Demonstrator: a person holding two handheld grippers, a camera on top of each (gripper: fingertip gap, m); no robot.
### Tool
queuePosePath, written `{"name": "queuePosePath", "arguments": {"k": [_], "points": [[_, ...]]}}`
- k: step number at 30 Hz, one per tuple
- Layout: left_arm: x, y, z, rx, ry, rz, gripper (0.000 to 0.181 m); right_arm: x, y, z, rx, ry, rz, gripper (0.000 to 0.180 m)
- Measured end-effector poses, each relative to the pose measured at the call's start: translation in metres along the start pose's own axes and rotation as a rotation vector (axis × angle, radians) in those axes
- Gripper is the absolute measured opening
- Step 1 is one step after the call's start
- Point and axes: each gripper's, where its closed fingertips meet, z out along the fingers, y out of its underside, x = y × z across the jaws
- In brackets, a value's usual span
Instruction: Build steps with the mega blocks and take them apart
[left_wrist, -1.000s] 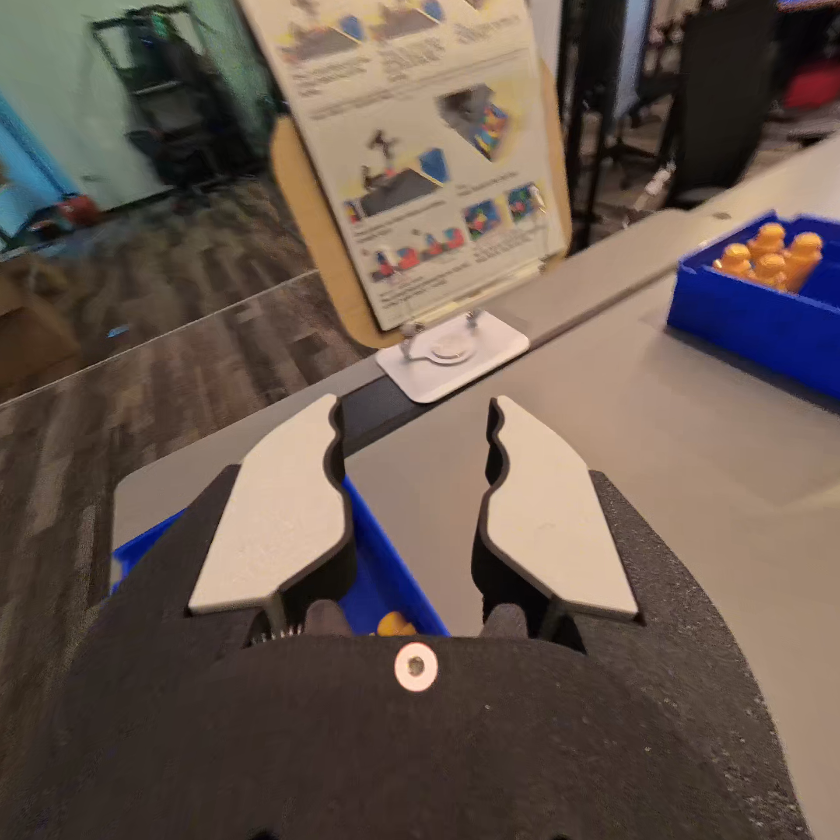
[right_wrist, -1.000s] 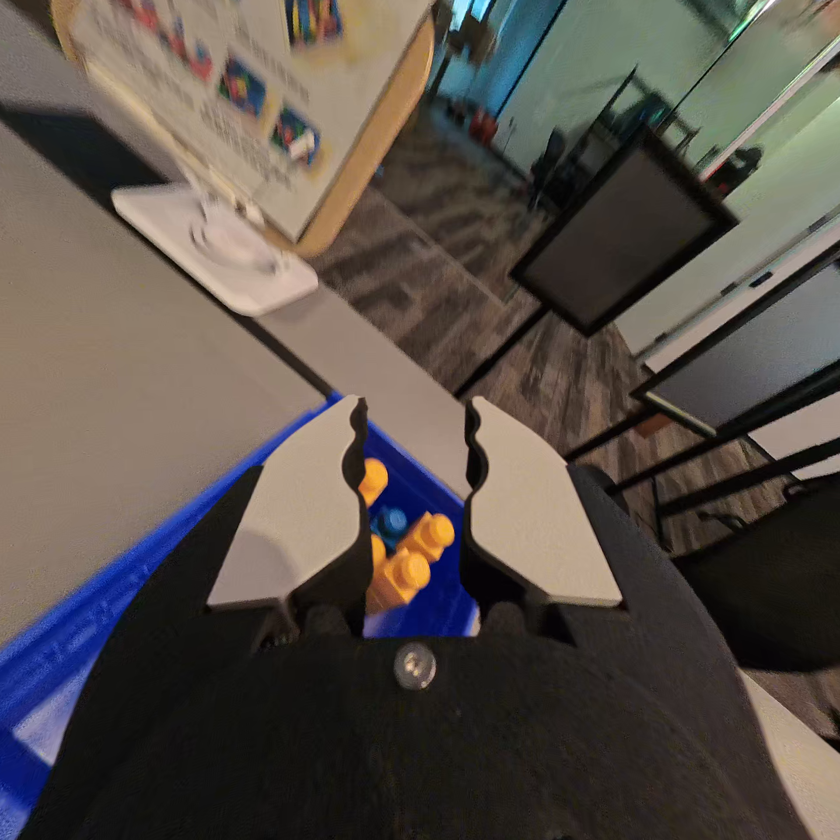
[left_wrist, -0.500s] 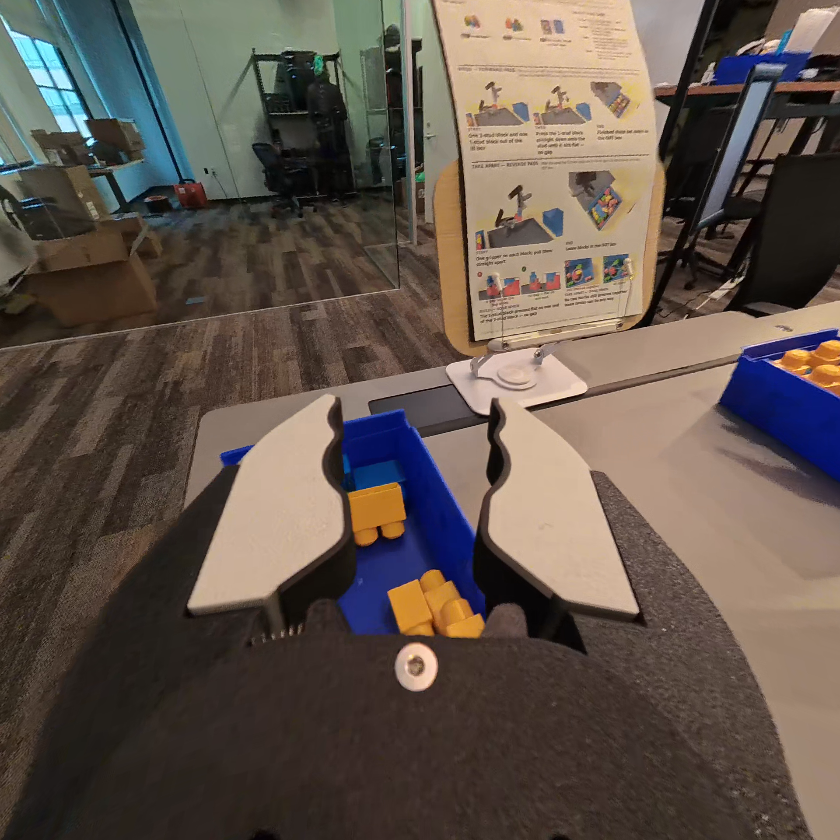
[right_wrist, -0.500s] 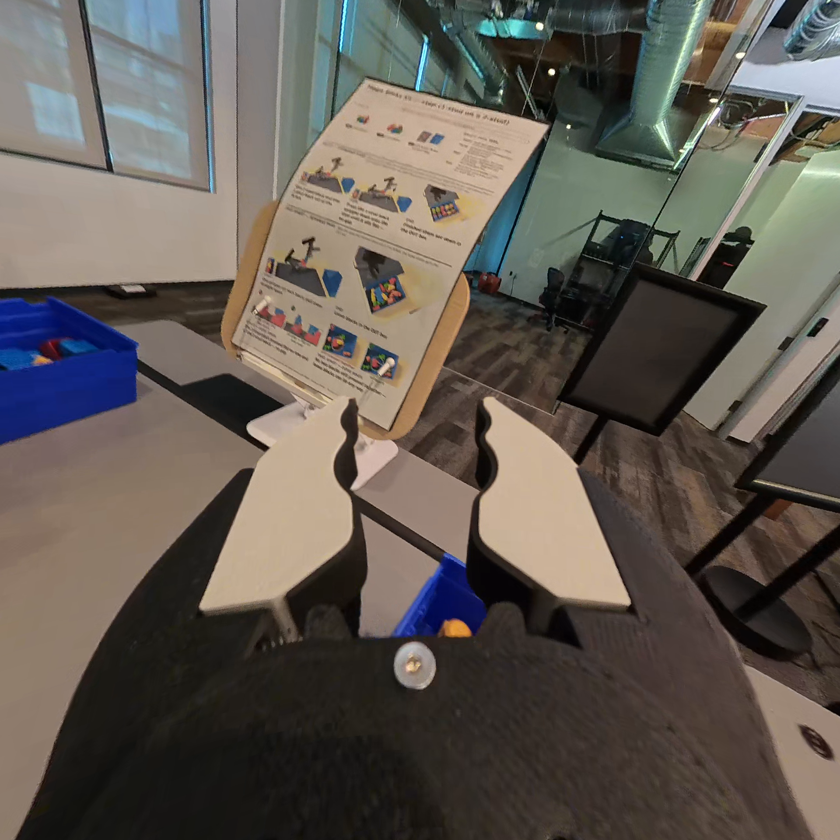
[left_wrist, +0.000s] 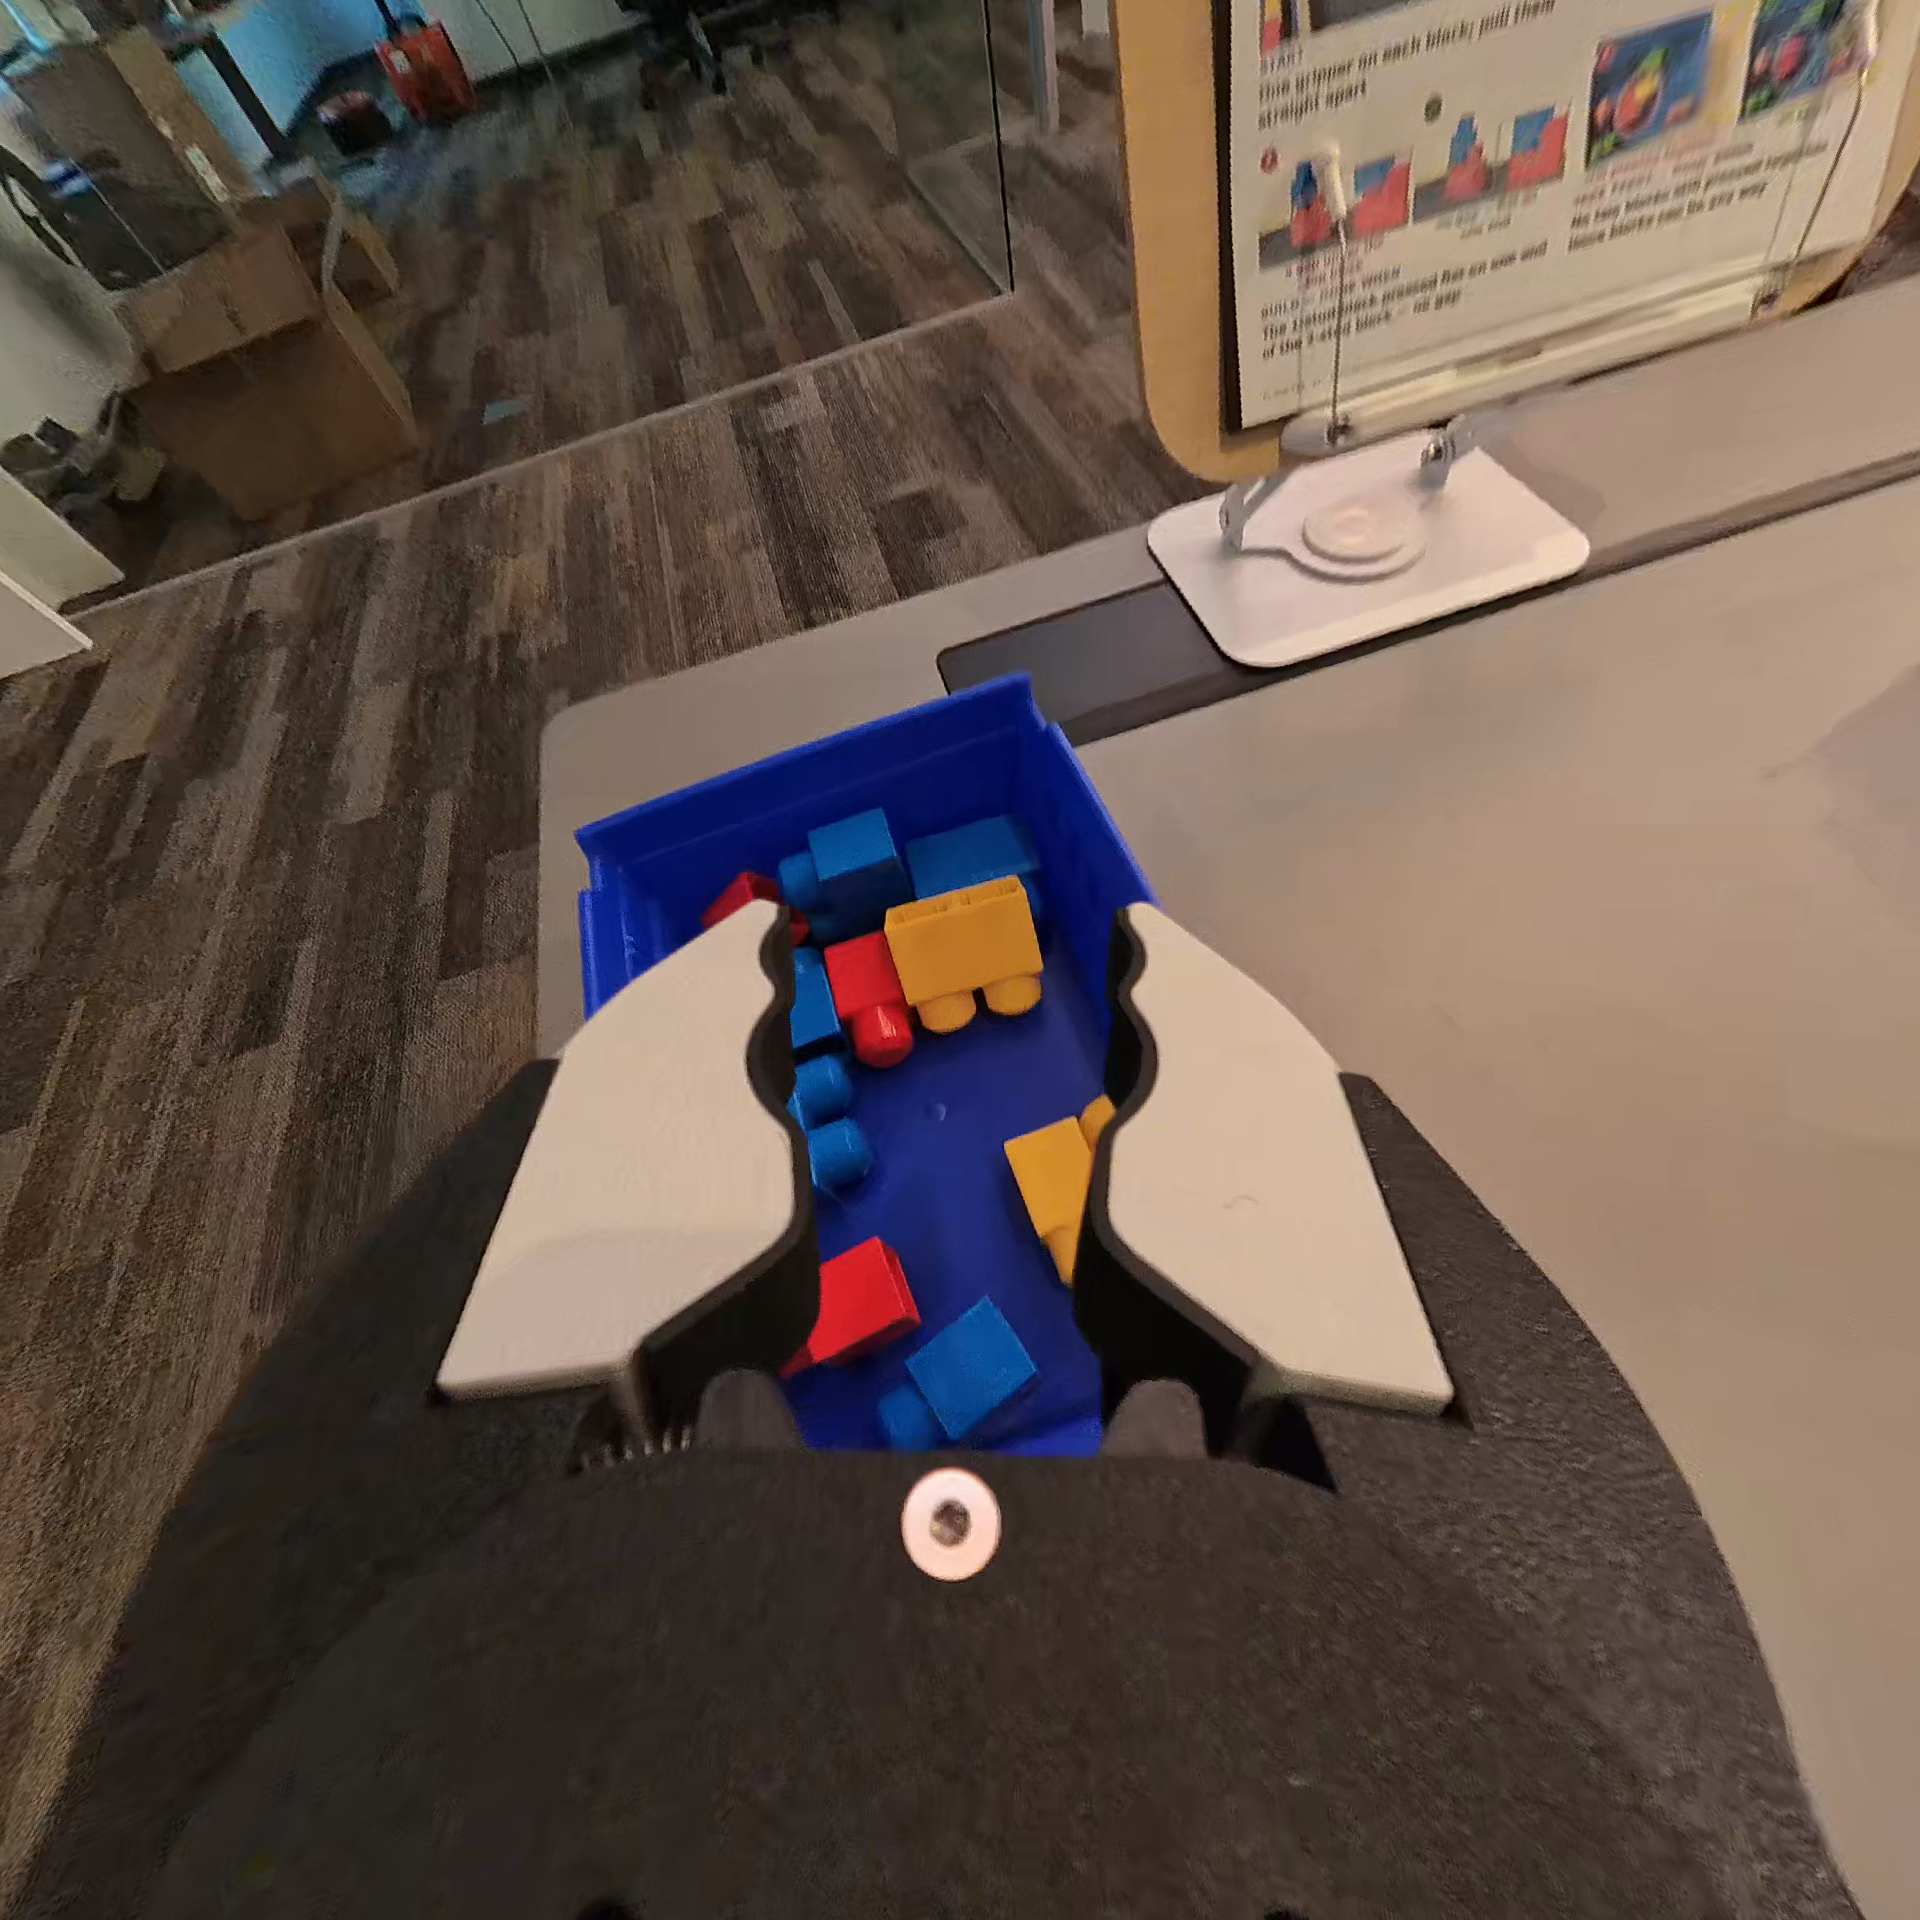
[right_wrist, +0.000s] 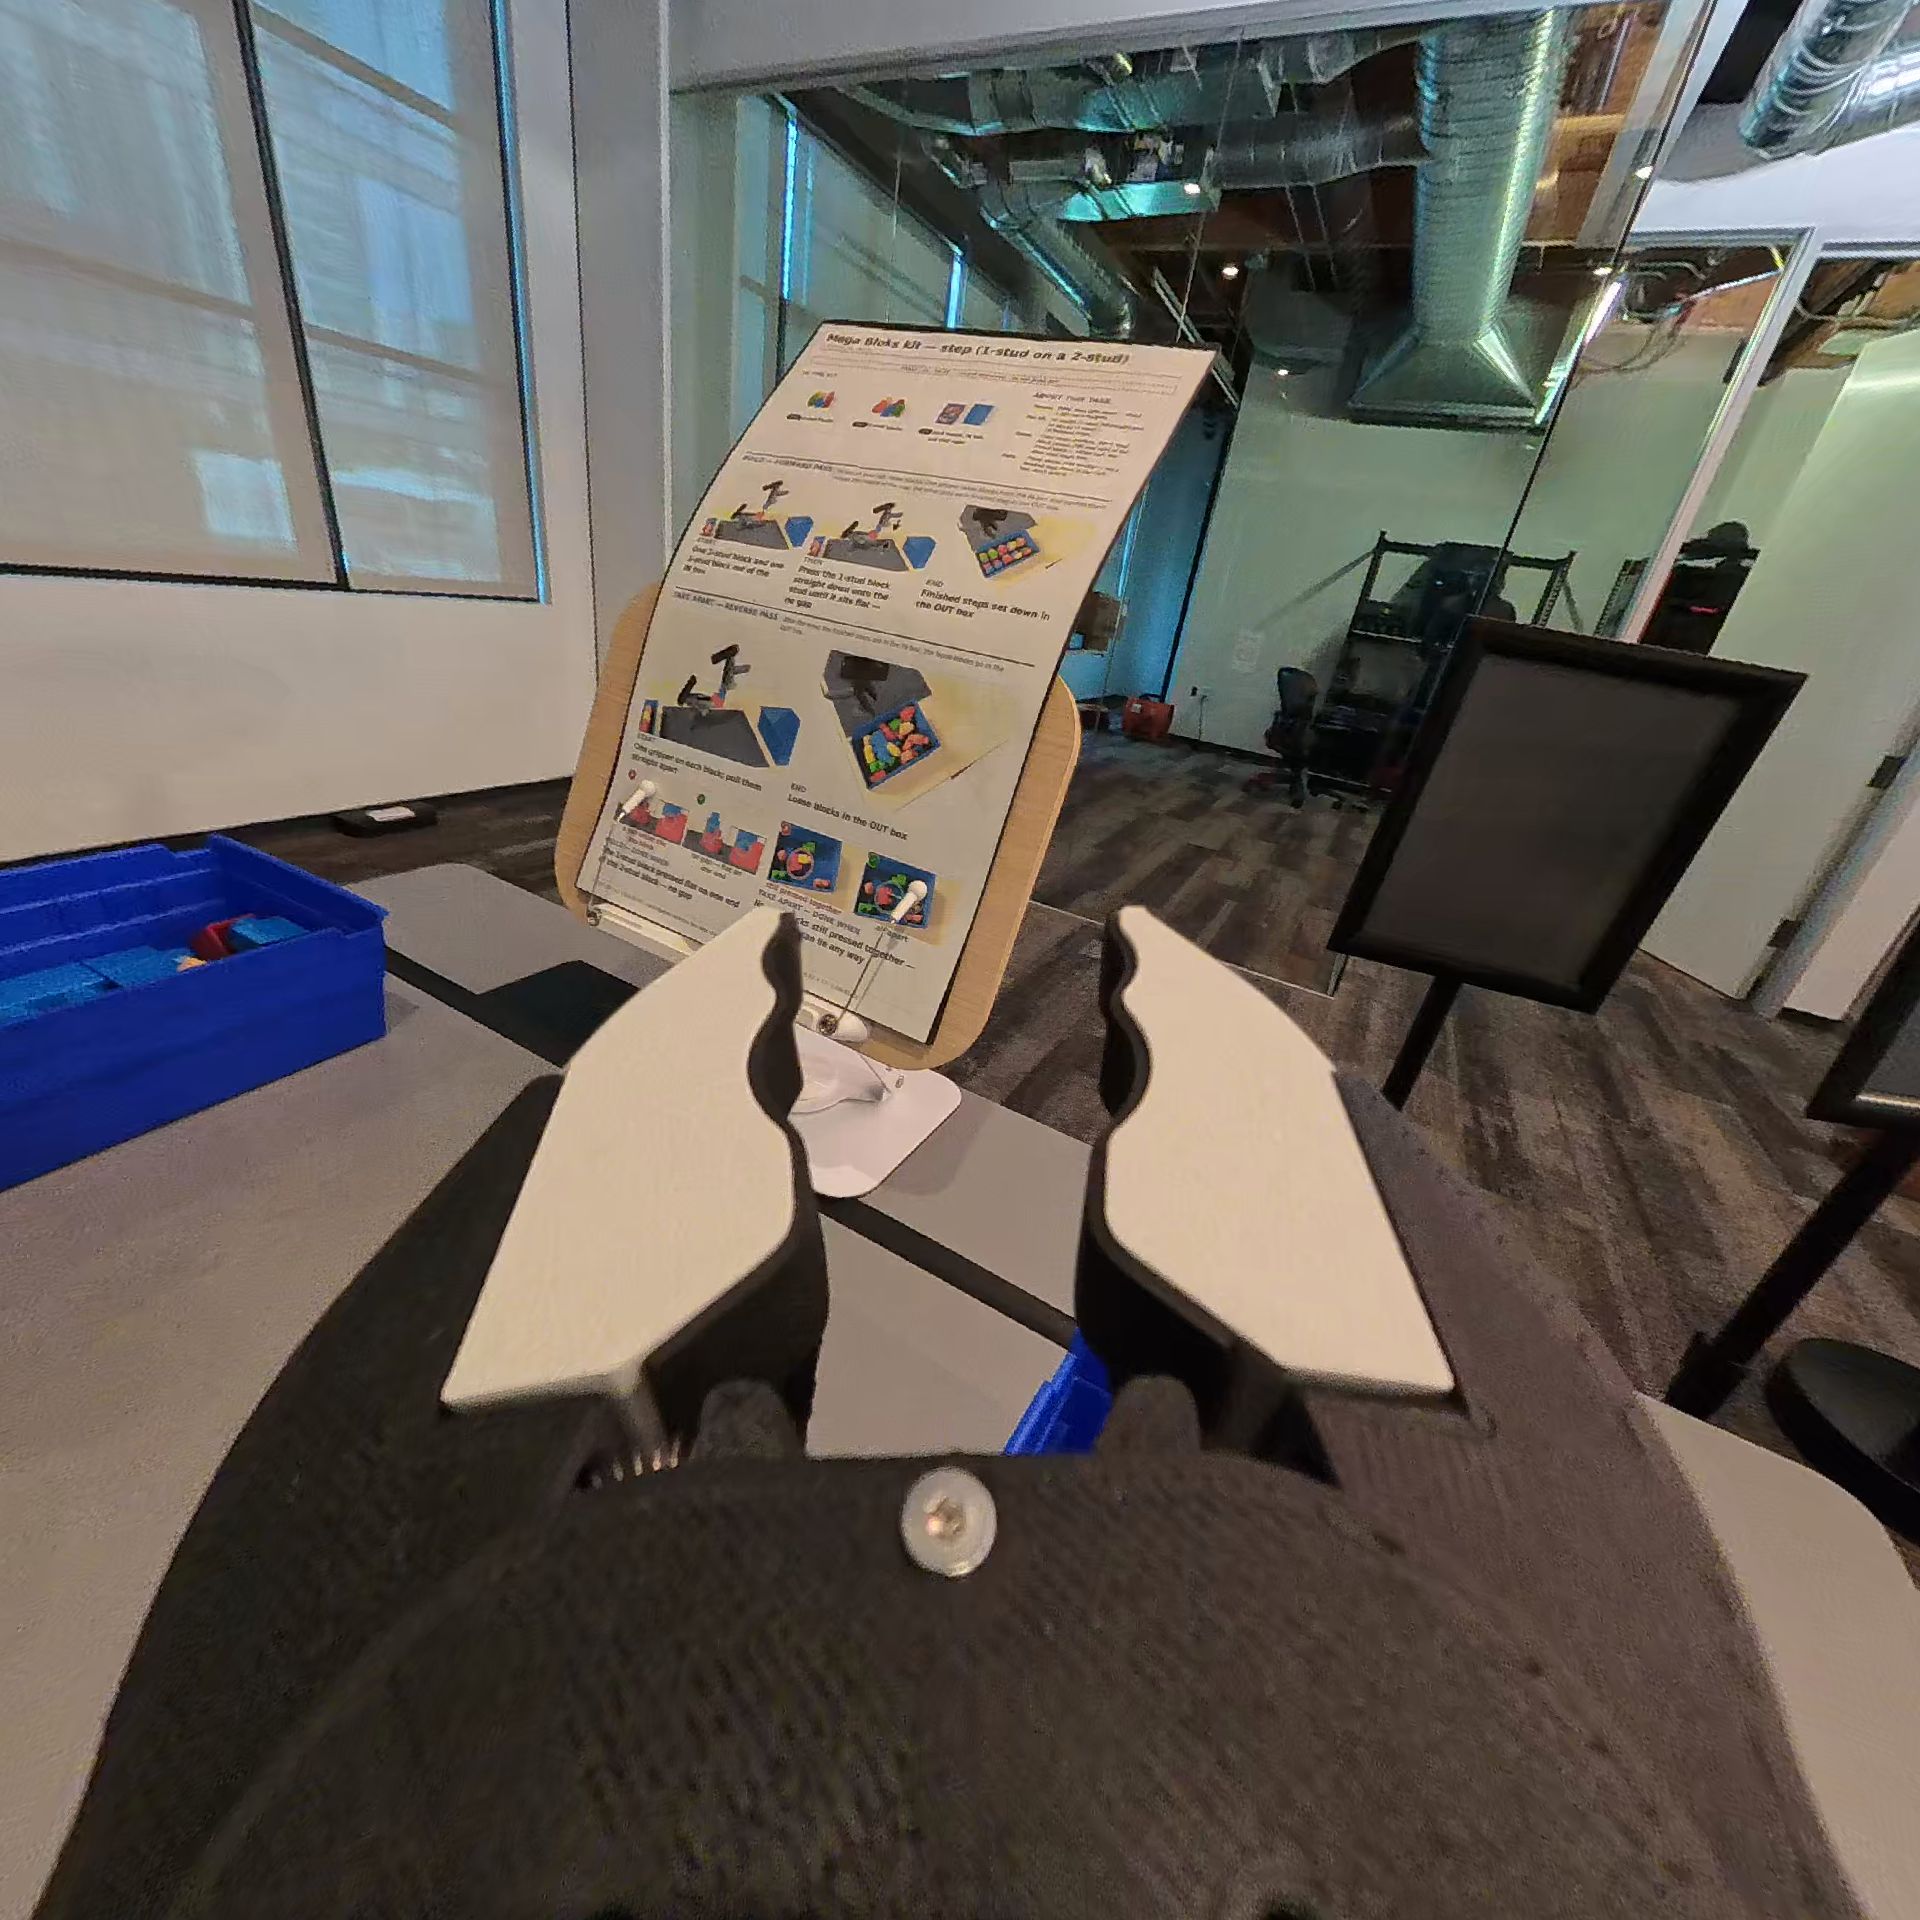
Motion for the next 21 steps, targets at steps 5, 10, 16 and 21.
{"name": "queuePosePath", "arguments": {"k": [5,10,16,21], "points": [[-0.002,0.022,0.010,-0.121,-0.007,0.038,0.058,-0.003,0.004,0.003,0.000,-0.046,0.052,0.055],[-0.012,0.036,0.016,-0.191,-0.051,0.048,0.059,-0.003,0.005,0.005,0.002,-0.024,0.009,0.054],[-0.017,0.067,0.018,-0.342,-0.051,0.053,0.055,-0.001,-0.007,0.000,0.049,0.063,-0.169,0.049],[-0.011,0.109,0.022,-0.564,0.003,0.028,0.056,-0.008,-0.007,0.000,0.019,0.082,-0.274,0.049]]}}
